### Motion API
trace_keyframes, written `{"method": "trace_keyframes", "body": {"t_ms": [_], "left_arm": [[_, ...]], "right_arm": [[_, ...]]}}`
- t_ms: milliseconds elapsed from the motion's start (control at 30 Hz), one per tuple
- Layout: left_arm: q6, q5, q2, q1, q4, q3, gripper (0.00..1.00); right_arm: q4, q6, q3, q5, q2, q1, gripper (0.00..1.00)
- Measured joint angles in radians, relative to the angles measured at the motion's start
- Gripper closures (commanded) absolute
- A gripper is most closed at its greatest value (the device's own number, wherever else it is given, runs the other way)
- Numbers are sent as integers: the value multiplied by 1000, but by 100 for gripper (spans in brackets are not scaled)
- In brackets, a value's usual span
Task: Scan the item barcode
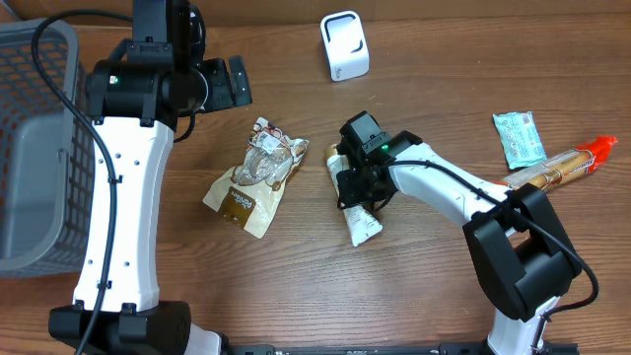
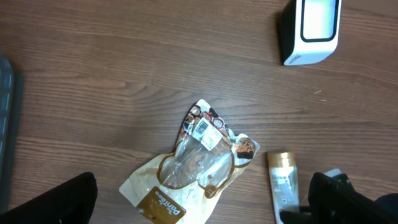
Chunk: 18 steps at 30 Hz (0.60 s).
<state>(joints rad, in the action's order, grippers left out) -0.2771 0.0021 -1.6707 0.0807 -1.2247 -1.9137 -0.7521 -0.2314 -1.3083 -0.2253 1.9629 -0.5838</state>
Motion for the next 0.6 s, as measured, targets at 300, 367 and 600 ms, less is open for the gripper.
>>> {"method": "trace_keyframes", "body": {"t_ms": [300, 367, 600], "left_arm": [[0, 0, 0, 0, 0, 0, 0], [0, 0, 0, 0, 0, 0, 0], [0, 0, 0, 0, 0, 0, 1]], "right_arm": [[29, -3, 0, -119, 2, 36, 96], [33, -4, 0, -183, 12, 56, 96], [30, 22, 0, -457, 21, 192, 96]]}}
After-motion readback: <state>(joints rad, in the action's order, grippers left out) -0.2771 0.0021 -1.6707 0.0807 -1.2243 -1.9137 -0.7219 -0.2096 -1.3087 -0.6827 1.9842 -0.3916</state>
